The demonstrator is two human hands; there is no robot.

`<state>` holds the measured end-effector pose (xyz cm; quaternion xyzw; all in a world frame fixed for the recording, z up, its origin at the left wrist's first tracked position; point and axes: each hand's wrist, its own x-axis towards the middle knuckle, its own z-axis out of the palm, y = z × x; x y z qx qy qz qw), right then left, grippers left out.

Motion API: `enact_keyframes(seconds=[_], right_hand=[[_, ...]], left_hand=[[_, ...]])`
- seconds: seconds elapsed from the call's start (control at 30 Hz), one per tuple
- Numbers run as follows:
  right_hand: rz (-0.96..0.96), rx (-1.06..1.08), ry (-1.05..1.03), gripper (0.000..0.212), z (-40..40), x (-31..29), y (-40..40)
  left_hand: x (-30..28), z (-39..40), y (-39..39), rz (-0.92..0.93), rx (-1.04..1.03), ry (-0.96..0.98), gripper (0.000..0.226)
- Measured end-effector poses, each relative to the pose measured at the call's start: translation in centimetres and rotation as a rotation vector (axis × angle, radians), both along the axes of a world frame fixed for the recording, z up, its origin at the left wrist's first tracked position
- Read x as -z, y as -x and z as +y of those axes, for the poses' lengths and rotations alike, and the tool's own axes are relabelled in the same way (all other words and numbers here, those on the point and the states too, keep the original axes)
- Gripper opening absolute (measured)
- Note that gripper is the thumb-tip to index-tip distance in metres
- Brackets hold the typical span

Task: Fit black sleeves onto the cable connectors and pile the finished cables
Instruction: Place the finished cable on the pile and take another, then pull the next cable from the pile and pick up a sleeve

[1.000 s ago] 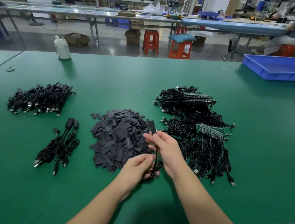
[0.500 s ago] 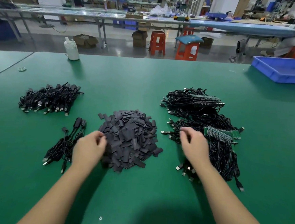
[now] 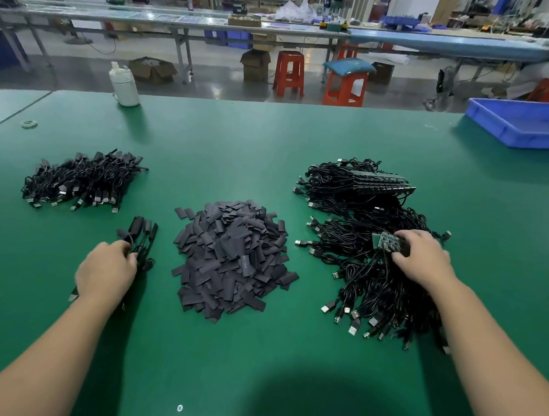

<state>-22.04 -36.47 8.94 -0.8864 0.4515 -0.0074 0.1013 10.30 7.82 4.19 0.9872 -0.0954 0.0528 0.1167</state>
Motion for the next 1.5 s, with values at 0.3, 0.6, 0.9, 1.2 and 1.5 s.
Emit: enact_keyframes(seconds=[0.3,0.6,0.9,1.2,1.5], right_hand=[[-0.150,-0.304,0.018,0.017,2.3,-4.3,-0.5],[-0.206,-0.436,0.106,0.013,8.0,-7.0,-3.5],[-0.241,-0.507,0.082,0.017,8.8,-7.6,-2.9],[-0.297,-0.477,0.287,0.025,10.4,-8.2,-3.0],[-0.322,-0.423,0.259,0.026,10.1,-8.9,-2.1]], left_hand=[[-3.2,-6.8,4.8,-0.197,0.443,0.153,0.024],[-6.5,-20.4,17.7,0.642,0.786,0.672,0.048],[-7.5,-21.9,19.4,0.494,0.727,0.761,0.027],[-9.1,-21.9,20.1,0.230,0.711,0.698,0.022],[-10.0,-21.8,20.6,0.186,0.632,0.779,0.034]])
